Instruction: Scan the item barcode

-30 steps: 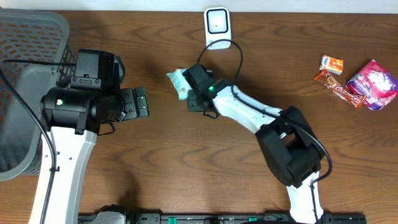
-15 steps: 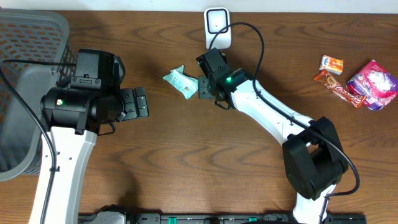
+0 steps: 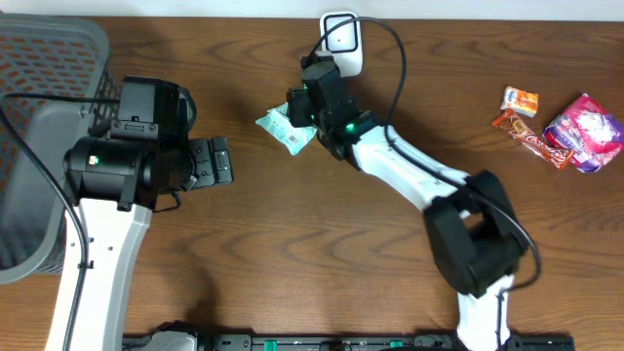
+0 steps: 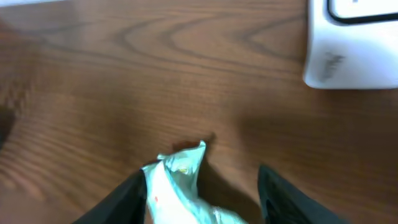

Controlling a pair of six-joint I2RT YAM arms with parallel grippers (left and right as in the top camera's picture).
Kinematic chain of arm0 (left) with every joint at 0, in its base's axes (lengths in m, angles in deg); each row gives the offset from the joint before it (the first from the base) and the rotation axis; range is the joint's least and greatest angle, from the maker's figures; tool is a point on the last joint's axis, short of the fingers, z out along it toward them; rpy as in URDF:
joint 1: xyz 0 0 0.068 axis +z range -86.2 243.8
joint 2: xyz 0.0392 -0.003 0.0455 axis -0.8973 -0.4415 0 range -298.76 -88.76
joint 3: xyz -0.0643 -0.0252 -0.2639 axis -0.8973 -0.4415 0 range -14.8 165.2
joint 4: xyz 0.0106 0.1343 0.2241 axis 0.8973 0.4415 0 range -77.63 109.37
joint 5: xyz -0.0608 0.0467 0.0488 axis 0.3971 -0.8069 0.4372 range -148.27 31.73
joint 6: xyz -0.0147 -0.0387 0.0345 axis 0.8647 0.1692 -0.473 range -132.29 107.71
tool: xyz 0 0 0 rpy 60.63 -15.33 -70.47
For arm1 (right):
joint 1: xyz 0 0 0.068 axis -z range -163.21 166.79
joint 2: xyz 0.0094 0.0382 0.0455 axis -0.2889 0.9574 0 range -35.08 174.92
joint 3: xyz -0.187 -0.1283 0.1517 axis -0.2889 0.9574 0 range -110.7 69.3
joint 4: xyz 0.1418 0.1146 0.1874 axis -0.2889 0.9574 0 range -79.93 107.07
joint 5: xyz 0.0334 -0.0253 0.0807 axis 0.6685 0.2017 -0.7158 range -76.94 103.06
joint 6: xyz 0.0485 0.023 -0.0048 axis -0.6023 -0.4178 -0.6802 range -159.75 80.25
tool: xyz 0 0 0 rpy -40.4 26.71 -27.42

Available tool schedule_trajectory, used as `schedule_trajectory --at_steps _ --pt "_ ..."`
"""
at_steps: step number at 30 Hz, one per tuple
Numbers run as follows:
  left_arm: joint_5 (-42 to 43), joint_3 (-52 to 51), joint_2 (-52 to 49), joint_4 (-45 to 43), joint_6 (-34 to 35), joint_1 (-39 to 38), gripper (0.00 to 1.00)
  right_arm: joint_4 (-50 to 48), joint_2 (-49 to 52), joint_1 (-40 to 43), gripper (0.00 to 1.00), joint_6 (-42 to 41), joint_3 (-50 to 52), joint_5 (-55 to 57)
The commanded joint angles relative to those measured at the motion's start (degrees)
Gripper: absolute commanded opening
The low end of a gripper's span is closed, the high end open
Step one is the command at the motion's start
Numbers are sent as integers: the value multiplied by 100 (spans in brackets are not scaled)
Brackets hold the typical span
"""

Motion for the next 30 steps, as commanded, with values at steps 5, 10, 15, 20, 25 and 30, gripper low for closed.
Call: schedule_trajectory --at_steps 5,10,15,20,25,30 --pt "-50 28 -17 15 33 31 98 -719 955 -107 77 111 11 -807" --pt "-50 28 -17 15 33 31 98 -638 1113 -111 77 258 9 -1134" --pt "-50 28 -17 15 33 31 98 -295 1108 -111 51 258 9 -1134" --pt "-50 28 -17 15 33 31 98 275 1034 -105 34 258 9 -1134" --pt "-50 28 -17 15 31 31 98 1012 750 -107 27 256 9 -1132" --pt "-50 28 -17 15 31 31 98 1974 341 -105 18 256 9 -1040"
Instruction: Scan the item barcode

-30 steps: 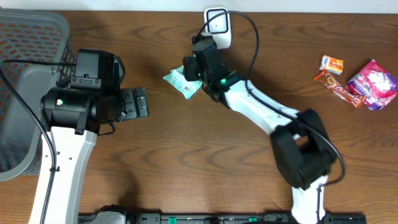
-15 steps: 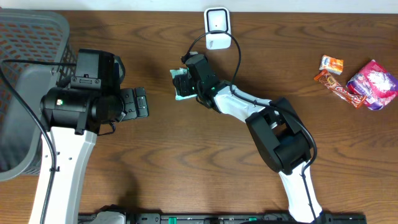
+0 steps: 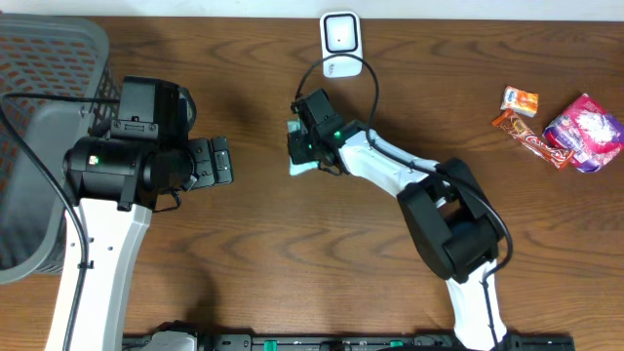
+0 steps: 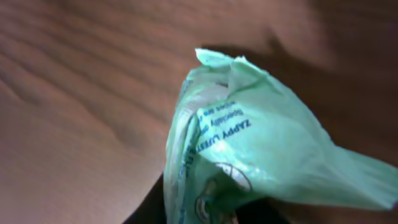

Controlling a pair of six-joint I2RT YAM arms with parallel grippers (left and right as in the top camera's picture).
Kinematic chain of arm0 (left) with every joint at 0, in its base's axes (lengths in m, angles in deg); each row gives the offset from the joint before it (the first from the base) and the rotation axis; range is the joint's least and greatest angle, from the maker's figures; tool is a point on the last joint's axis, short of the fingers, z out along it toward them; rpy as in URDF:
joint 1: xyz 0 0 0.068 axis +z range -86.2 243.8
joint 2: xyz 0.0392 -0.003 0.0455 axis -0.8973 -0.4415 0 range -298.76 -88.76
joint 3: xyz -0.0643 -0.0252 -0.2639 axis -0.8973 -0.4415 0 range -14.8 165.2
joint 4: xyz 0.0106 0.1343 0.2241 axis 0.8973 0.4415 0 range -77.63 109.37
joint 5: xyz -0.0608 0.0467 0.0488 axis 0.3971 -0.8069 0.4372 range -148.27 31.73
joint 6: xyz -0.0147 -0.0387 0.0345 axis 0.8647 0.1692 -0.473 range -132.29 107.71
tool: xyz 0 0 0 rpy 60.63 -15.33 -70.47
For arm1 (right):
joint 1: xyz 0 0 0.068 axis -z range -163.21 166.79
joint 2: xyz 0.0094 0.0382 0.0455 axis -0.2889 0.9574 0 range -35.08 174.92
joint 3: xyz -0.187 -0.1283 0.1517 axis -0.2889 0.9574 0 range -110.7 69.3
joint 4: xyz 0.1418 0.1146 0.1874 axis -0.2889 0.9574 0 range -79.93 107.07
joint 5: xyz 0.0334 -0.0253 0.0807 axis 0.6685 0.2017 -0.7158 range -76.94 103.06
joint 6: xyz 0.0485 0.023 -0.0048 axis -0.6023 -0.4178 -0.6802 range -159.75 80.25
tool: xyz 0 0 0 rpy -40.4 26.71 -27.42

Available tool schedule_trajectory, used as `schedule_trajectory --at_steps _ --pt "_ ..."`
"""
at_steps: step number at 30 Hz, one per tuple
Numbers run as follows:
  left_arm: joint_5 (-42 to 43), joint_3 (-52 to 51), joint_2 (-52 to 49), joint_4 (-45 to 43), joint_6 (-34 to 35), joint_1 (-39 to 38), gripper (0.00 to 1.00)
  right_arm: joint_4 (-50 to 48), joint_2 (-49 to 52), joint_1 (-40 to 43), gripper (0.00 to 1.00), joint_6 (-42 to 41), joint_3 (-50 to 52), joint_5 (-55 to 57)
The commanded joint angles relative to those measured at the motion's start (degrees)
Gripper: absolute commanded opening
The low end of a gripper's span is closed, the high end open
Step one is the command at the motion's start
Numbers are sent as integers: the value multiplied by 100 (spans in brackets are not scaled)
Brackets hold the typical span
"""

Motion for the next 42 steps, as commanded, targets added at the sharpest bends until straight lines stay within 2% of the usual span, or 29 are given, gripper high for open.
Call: schedule_trajectory --at_steps 1,5,10,12,15,20,23,27,34,42 --pt "-50 28 -17 13 33 31 98 616 -363 -15 18 15 50 140" --pt "-50 28 -17 13 33 31 98 1327 -511 -17 9 13 50 420" --pt "-50 28 -17 13 33 31 98 1891 -516 -17 10 11 50 459" --pt "-50 28 -17 13 33 31 98 1950 -520 -17 14 11 50 459" --pt "-50 28 -17 13 31 31 98 1976 -522 -4 38 11 44 525" --pt "-50 28 -17 13 31 31 98 2044 -625 136 40 -11 9 520" --pt "-50 28 -17 13 33 31 98 2055 -756 234 48 -11 7 509" --pt "-50 28 -17 13 33 31 98 2074 -855 428 49 -9 7 214" --pt "-50 28 -17 13 33 31 98 2216 -828 562 59 -7 24 -297" --pt "-50 28 -17 13 33 31 98 2249 -811 562 57 -9 52 -295"
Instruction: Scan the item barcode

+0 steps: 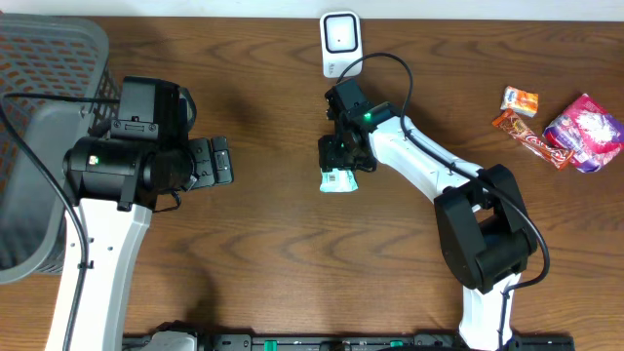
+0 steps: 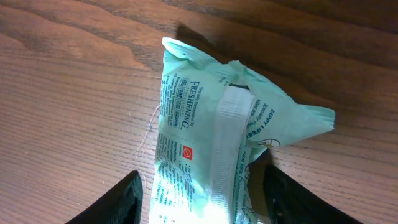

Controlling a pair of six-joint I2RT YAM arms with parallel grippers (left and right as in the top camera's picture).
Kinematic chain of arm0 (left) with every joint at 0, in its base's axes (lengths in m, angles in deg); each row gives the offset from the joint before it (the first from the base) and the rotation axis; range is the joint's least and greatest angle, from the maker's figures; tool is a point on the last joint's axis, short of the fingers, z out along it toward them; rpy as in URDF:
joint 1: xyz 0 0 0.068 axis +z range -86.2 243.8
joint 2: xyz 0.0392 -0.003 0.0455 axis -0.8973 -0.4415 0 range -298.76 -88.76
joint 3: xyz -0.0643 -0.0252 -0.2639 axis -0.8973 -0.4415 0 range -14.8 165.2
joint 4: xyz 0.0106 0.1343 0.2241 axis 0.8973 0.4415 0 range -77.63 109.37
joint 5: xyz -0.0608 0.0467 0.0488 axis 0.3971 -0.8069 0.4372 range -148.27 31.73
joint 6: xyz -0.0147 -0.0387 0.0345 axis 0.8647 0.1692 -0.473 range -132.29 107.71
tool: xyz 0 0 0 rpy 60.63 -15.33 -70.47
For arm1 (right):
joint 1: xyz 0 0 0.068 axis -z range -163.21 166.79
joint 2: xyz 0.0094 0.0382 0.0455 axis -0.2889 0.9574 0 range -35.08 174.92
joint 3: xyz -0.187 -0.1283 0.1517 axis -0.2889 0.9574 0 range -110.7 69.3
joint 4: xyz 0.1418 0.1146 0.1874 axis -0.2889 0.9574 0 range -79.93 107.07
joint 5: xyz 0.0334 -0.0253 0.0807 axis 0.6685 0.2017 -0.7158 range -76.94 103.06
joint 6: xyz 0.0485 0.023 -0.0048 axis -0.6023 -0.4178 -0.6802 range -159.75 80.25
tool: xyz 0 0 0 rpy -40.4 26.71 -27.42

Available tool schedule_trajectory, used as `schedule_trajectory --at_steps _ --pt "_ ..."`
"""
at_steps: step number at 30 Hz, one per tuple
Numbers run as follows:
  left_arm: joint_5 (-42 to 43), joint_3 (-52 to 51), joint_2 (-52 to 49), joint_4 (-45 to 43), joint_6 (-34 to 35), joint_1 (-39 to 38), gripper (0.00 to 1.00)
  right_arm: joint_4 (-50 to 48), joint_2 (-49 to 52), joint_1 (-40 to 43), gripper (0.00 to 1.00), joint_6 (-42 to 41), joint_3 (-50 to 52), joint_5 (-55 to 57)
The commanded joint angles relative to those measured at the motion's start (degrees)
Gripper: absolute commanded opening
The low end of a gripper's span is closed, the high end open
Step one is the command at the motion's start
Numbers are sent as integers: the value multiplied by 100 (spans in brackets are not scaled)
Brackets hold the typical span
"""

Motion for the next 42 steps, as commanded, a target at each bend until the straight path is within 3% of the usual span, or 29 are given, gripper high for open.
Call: schedule_trajectory --at_steps 1,3,7,12,16,23,33,37,42 --pt "-48 26 -17 15 33 31 98 9 -107 -9 56 15 52 -68" --pt "-48 26 -17 15 33 31 98 -17 -107 -9 54 13 96 -70" --pt "-48 26 -17 15 31 31 98 -166 -107 -7 32 15 114 -72" --pt "-48 26 -17 15 31 31 98 -278 -109 -9 19 17 107 -66" --pt "-48 26 -17 15 33 31 98 -308 -109 -15 1 37 94 186" --pt "-48 26 -17 15 33 31 98 339 -221 -42 1 42 -245 1801" --pt "-48 26 -17 15 33 31 98 1126 -162 -308 1 251 -348 5123" --pt "-48 26 -17 15 33 31 98 1036 37 -319 1 249 -181 5552" --pt "-48 26 -17 15 33 31 98 957 358 -476 1 229 -160 5042"
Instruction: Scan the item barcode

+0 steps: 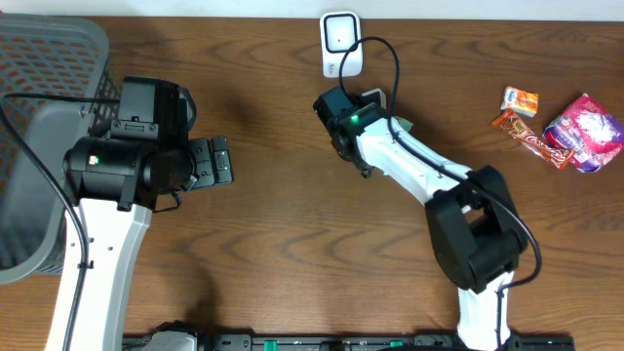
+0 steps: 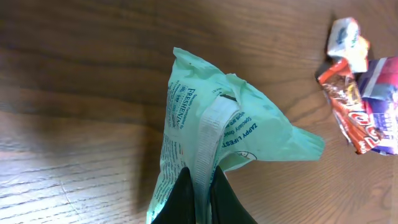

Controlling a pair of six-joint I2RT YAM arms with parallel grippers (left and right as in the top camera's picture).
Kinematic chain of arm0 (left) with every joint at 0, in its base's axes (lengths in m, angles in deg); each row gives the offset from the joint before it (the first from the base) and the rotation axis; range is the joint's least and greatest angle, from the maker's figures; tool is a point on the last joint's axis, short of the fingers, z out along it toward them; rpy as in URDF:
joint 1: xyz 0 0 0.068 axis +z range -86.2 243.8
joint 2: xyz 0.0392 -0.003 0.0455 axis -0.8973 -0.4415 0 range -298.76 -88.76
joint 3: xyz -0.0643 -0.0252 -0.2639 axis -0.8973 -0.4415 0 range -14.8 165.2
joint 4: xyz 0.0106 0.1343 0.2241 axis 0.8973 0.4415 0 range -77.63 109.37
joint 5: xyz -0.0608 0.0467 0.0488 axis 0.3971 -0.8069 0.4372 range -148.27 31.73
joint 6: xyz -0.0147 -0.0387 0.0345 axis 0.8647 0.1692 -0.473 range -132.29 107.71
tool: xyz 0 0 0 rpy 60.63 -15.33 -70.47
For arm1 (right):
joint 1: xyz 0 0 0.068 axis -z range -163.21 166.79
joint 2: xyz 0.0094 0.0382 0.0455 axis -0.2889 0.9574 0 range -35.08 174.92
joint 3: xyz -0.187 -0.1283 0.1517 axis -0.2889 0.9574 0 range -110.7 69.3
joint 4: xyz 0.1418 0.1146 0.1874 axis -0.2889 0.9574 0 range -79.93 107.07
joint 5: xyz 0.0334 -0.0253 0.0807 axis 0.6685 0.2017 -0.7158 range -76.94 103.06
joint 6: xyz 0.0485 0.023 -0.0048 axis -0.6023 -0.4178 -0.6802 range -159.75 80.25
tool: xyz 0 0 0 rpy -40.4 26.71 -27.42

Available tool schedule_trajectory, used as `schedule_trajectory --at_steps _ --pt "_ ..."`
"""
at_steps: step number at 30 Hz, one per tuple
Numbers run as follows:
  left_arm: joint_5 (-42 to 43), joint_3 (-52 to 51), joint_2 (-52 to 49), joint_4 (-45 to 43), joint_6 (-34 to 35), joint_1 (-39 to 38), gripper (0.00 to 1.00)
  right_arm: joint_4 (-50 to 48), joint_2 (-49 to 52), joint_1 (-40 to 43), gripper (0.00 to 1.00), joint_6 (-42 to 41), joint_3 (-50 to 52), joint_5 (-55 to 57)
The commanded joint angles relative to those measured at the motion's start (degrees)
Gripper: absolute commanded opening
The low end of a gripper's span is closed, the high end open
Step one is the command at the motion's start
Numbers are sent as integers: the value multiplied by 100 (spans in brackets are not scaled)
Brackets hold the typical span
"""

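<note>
A mint-green printed packet (image 2: 217, 124) hangs from its white back seam, which my right gripper (image 2: 204, 190) pinches between its black fingers (image 2: 184, 200). From overhead, that gripper (image 1: 363, 107) sits just below the white scanner (image 1: 339, 37) at the table's far edge. Only a pale corner of the packet (image 1: 378, 97) shows beside the wrist. In the wrist view the packet's text side faces the camera, and no barcode can be made out. My left gripper (image 1: 213, 161) rests far to the left, open and holding nothing.
A grey mesh basket (image 1: 39, 58) fills the far left. Loose snacks lie at the right: a small orange-and-white packet (image 1: 520, 99), a red bar (image 1: 531, 138) and a pink-purple bag (image 1: 585, 132). The scanner's black cable (image 1: 390, 58) loops over the right arm.
The right gripper was lower on the table, its fingers spread wide around the packet. It is now up near the scanner, turned toward the right, fingers pinched on the packet's seam.
The right gripper first stood below the scanner with the packet to its left, between wide fingers. Then it was further left, the packet crumpled before the camera. Then it was lower at mid-table with the seam side showing. Now it holds the seam near the scanner.
</note>
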Motion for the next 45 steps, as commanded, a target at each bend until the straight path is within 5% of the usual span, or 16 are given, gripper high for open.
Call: schedule_trajectory --at_steps 1,6,11,18,32,45 --pt "-50 28 -17 15 33 31 98 -63 227 -271 3 -50 85 -28" --pt "-50 28 -17 15 33 31 98 -365 229 -782 12 -85 85 -455" --pt "-50 28 -17 15 33 31 98 -575 229 -1123 36 -90 85 -885" --pt "-50 28 -17 15 33 31 98 -894 214 -1296 45 -98 59 -1836" --pt "-50 28 -17 15 33 31 98 560 48 -472 74 -138 -1456 -2037" --pt "-50 28 -17 15 33 31 98 807 55 1141 80 1631 -1366 -6223"
